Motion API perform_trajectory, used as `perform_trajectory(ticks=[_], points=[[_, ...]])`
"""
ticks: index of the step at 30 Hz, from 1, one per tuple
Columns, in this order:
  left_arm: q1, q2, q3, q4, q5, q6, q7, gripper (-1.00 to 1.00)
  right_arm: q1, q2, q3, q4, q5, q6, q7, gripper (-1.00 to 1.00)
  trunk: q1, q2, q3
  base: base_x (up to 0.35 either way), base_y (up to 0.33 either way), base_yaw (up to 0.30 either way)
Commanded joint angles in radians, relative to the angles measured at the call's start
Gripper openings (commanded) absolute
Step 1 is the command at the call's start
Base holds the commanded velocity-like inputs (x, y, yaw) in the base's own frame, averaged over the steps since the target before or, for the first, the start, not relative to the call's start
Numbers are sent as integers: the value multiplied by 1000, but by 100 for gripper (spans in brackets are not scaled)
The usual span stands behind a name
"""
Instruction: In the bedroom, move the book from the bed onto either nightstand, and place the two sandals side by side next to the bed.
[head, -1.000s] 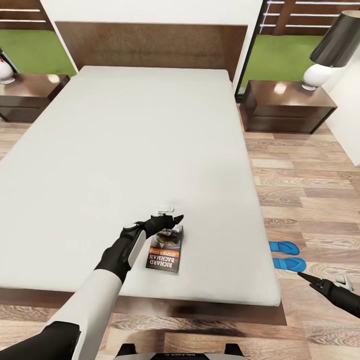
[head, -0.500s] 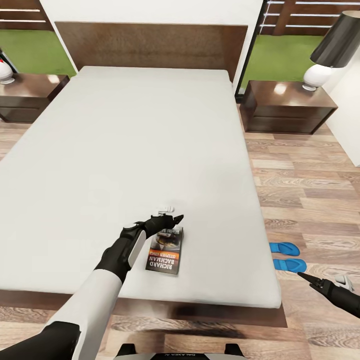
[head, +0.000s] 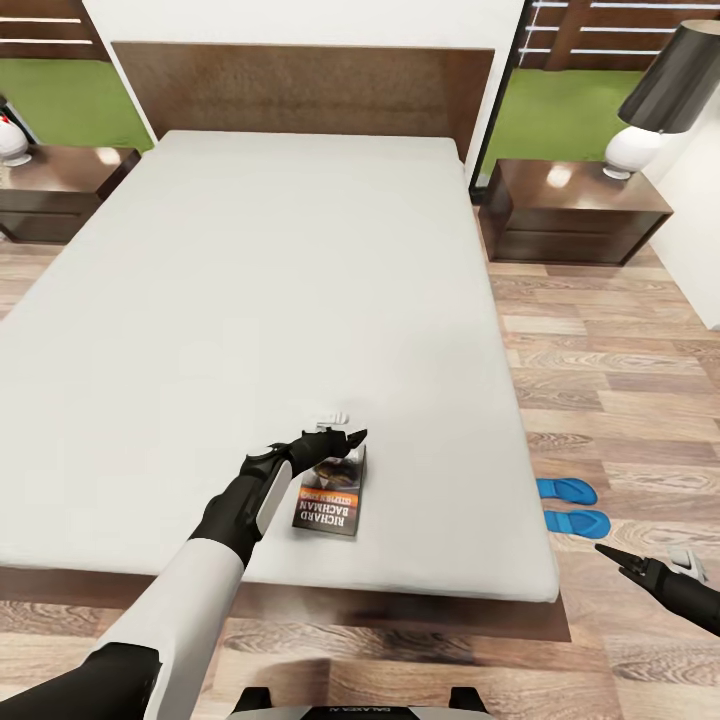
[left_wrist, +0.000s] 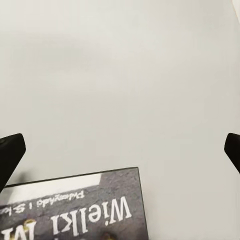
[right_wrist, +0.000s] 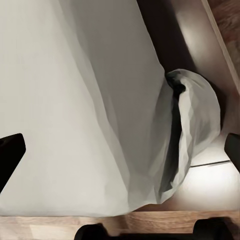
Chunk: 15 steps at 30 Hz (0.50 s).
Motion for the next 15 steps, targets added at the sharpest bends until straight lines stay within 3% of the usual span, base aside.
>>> perform_trajectory(ticks=[1, 9, 15], points=[[0, 0, 0, -1, 10, 10, 0, 100, 0, 0, -1, 0, -6, 8, 0, 100, 0, 0, -1, -1, 0, 0], [0, 0, 0, -1, 11, 10, 0, 100, 0, 0, -1, 0, -6, 8, 0, 100, 0, 0, -1, -11, 0, 0], [0, 0, 0, -1, 10, 10, 1, 100, 0, 0, -1, 0, -6, 8, 0, 100, 0, 0, -1, -188, 0, 0]])
